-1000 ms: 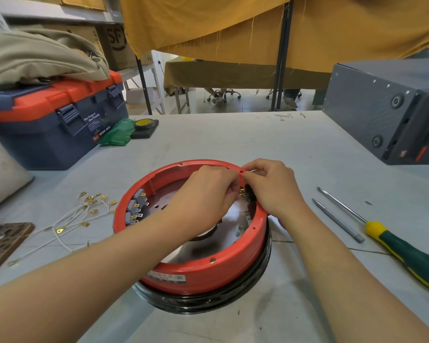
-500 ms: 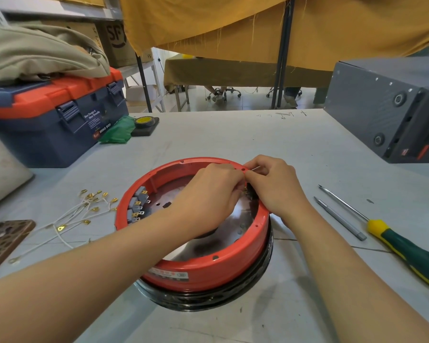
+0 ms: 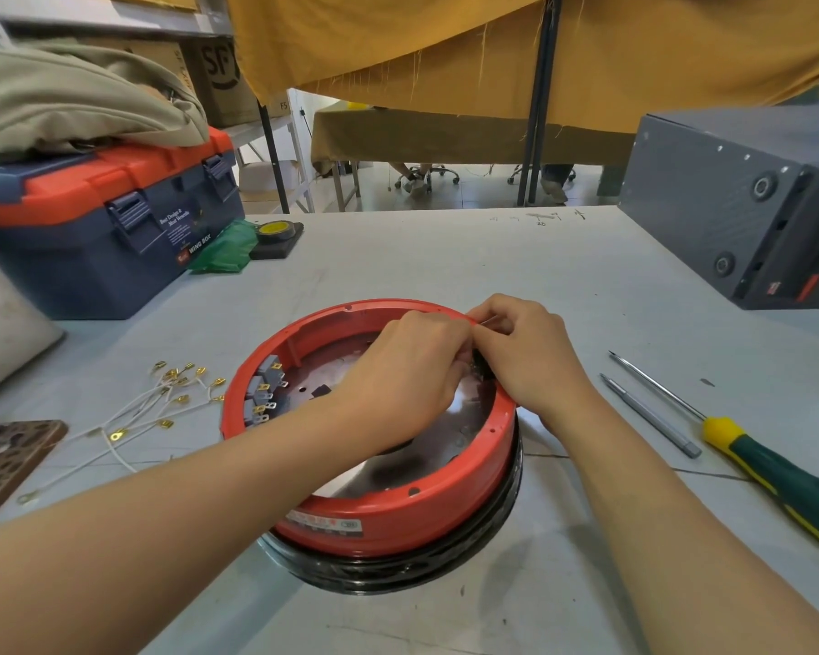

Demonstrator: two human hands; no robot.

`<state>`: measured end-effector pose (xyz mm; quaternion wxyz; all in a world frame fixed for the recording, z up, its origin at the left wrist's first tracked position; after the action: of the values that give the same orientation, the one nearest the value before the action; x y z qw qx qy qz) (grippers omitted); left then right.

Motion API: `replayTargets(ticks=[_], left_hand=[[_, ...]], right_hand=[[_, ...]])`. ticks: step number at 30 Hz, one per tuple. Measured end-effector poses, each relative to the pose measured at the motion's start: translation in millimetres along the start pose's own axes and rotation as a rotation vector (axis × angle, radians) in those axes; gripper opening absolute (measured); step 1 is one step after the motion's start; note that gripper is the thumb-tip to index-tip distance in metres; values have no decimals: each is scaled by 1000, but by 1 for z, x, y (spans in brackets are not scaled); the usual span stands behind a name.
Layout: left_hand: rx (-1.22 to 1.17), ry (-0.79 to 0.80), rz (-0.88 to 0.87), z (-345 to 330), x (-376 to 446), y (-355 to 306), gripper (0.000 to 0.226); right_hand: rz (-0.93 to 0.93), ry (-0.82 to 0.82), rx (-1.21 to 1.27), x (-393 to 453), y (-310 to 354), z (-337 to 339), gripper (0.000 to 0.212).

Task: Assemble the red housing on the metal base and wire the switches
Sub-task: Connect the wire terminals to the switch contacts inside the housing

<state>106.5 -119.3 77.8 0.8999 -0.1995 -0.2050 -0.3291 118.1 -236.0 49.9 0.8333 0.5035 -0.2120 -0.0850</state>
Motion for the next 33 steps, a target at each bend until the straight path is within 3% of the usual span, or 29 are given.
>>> replayTargets(ticks=[17, 33], left_hand=[[-77, -49, 77, 4, -4, 19, 4], [18, -33, -14, 0, -3, 8, 9]], right_hand=[[9, 42, 20, 3, -1, 1, 15], [54, 2, -23, 2, -1, -1, 13]])
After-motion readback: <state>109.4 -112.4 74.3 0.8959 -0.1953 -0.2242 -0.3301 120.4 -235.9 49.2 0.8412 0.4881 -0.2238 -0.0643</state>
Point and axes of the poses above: each hand's wrist, its own x-axis towards the middle knuckle, its own z-axis out of the back of the hand, y = z × x, the point moved 4 cm from there along x, towards the middle knuckle, and after that the axes turned 11 degrees about -y, right-handed, at the moved point
